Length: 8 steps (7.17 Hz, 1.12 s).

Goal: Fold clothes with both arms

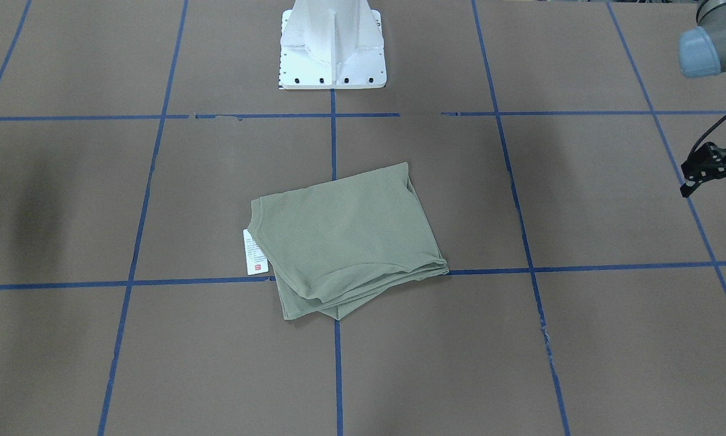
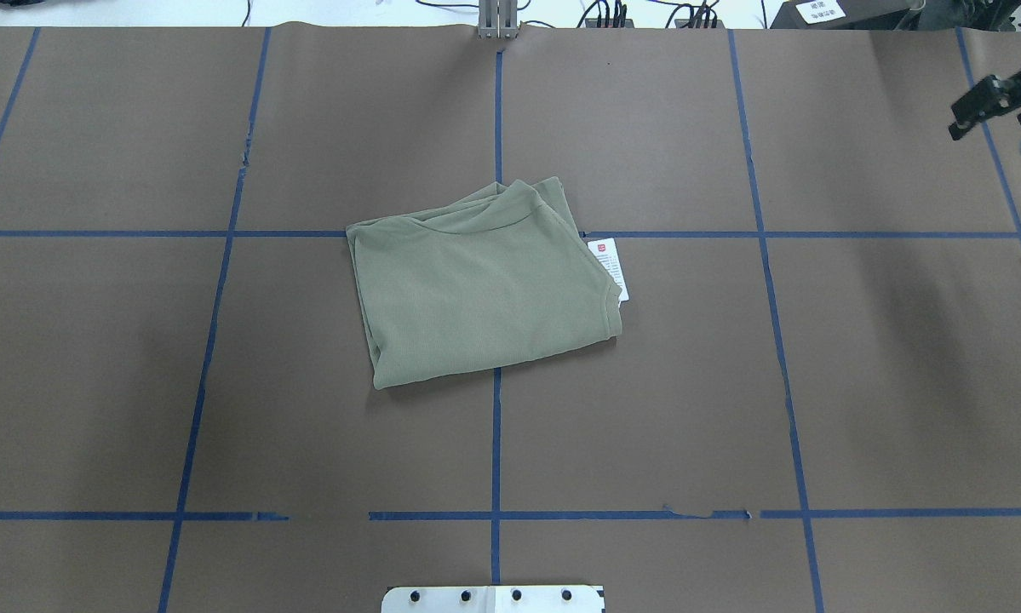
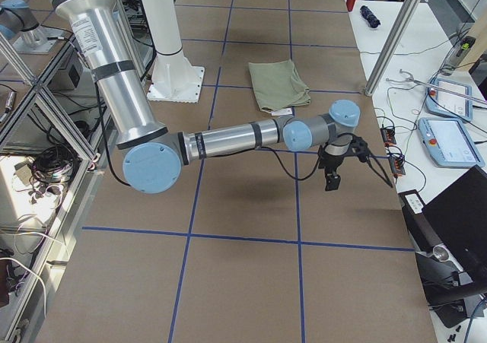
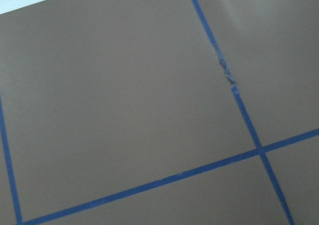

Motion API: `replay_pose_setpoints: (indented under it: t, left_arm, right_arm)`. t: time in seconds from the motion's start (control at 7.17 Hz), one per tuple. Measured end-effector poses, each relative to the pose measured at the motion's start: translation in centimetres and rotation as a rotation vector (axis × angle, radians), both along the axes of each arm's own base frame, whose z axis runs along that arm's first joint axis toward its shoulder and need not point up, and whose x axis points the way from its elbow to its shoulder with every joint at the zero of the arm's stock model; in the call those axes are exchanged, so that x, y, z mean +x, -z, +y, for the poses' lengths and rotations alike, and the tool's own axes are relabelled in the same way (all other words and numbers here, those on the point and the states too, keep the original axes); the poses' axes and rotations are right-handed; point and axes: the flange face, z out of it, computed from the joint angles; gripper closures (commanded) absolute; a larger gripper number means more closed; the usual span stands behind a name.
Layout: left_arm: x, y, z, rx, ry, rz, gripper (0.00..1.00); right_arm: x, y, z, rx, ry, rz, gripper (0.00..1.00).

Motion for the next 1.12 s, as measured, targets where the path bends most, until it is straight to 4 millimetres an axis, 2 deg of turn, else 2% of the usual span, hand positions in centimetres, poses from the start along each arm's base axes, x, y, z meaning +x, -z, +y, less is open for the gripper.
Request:
replay_pose_setpoints:
  t: [0.14,0.28,0.42,0.7,0.98,1.12]
  left_arm:
    - [-1.4,-1.6,0.8,-0.026,-0.002,0.005,0.00]
    - [-2.9,-3.4,2.1,-0.037,-0.039,0.028,0.00]
    - [-4.3,-5.0,3.5,-0.048,-0.079,0.049,0.00]
    - [-6.7,-7.9,5.9,-0.068,-0.120,0.053,0.00]
    - [-8.5,-10.1,7.8,-0.114,-0.115,0.047,0.00]
    - [-10.0,-10.8,8.4,-0.151,-0.091,0.046,0.00]
  right_arm:
    - [2.8,-3.4,2.3,0.002,-0.028,-0.001,0.00]
    - [5.0,-5.5,4.1,-0.009,-0.053,-0.020,0.00]
    - [6.4,-6.5,5.4,-0.022,-0.070,-0.035,0.00]
    - [7.6,-6.8,6.5,-0.032,-0.057,-0.037,0.00]
    - [8.7,-5.0,7.7,-0.066,-0.022,-0.003,0.00]
    - [9.1,-4.6,8.9,-0.085,-0.020,0.026,0.00]
